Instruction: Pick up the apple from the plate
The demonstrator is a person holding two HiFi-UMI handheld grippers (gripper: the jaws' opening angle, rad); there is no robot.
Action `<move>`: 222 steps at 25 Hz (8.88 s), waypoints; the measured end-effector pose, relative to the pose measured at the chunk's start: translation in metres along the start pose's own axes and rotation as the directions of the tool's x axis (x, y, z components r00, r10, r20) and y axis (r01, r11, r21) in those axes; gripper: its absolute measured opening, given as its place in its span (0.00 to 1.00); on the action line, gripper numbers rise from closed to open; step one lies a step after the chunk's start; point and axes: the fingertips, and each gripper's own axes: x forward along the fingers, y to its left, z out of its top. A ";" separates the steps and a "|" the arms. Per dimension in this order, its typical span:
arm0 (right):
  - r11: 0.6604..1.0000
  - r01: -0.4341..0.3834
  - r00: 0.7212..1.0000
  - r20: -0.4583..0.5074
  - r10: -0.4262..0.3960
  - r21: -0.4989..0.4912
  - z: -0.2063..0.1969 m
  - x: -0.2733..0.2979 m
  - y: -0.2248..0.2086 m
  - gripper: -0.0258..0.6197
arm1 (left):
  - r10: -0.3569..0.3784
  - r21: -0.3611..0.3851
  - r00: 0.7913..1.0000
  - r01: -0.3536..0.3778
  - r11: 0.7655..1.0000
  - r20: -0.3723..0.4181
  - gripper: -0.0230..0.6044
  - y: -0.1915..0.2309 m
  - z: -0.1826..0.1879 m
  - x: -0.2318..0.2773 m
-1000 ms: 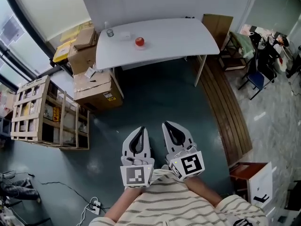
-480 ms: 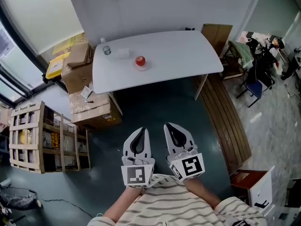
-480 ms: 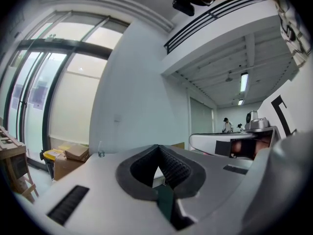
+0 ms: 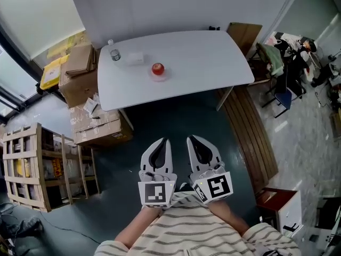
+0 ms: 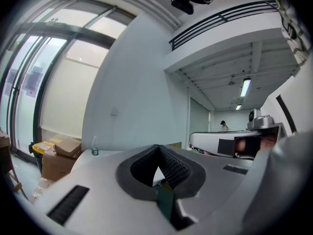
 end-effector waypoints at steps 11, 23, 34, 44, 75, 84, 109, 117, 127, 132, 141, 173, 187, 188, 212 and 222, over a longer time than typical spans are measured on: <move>1.000 0.004 1.000 0.004 -0.004 -0.008 -0.001 0.073 -0.034 0.06 | 0.000 0.016 1.000 0.000 1.000 0.005 0.04 0.036 0.003 0.064; 0.999 -0.045 0.999 -0.004 0.045 0.007 -0.009 0.168 -0.101 0.06 | 0.080 -0.010 0.997 -0.080 0.997 0.001 0.04 0.075 -0.001 0.166; 0.992 -0.122 0.992 -0.034 0.123 0.021 -0.018 0.223 -0.159 0.06 | 0.133 -0.013 0.990 -0.134 0.991 -0.049 0.04 0.081 -0.016 0.250; 0.990 -0.137 0.988 -0.067 0.140 0.045 -0.031 0.255 -0.171 0.06 | 0.154 -0.020 0.983 -0.156 0.987 -0.101 0.04 0.100 -0.031 0.278; 0.997 0.004 0.985 -0.170 0.008 0.072 -0.060 0.279 -0.192 0.06 | 0.124 -0.001 0.947 -0.130 0.991 -0.297 0.43 0.172 -0.141 0.350; 0.996 0.025 0.983 -0.184 -0.009 0.082 -0.067 0.281 -0.206 0.06 | 0.120 0.069 0.923 -0.102 0.992 -0.365 0.55 0.175 -0.180 0.375; 0.996 0.026 0.973 -0.229 -0.006 0.082 -0.081 0.315 -0.215 0.06 | 0.110 0.069 0.847 -0.087 0.994 -0.520 0.64 0.222 -0.272 0.442; 0.996 0.014 0.973 -0.231 0.005 0.083 -0.081 0.323 -0.212 0.06 | 0.100 0.063 0.826 -0.078 0.995 -0.555 0.64 0.231 -0.295 0.457; 0.996 0.020 0.969 -0.246 0.001 0.082 -0.087 0.326 -0.217 0.06 | 0.104 0.087 0.814 -0.066 0.994 -0.572 0.64 0.236 -0.308 0.468; 0.997 0.019 0.969 -0.245 0.000 0.076 -0.088 0.328 -0.220 0.06 | 0.102 0.109 0.820 -0.048 0.993 -0.563 0.64 0.234 -0.308 0.471; 0.997 0.021 0.970 -0.244 -0.003 0.074 -0.087 0.326 -0.223 0.06 | 0.112 0.102 0.823 -0.066 0.993 -0.557 0.60 0.235 -0.303 0.471; 0.996 0.027 0.979 -0.203 -0.008 0.090 -0.072 0.306 -0.219 0.06 | 0.152 0.023 0.895 -0.157 0.987 -0.419 0.60 0.207 -0.191 0.417; 0.997 0.012 0.985 -0.174 0.000 0.071 -0.055 0.306 -0.215 0.06 | 0.135 0.042 0.934 -0.129 0.991 -0.331 0.60 0.174 -0.108 0.382; 0.997 0.011 0.985 -0.173 0.002 0.076 -0.054 0.305 -0.214 0.06 | 0.142 0.043 0.935 -0.135 0.990 -0.326 0.60 0.175 -0.103 0.380; 0.997 -0.041 0.989 -0.142 0.050 0.067 -0.035 0.317 -0.194 0.06 | 0.164 0.052 0.973 -0.158 0.986 -0.164 0.60 0.155 -0.012 0.345; 0.997 -0.054 0.989 -0.137 0.061 0.058 -0.032 0.319 -0.192 0.06 | 0.186 0.095 0.974 -0.174 0.980 -0.129 0.60 0.154 -0.006 0.339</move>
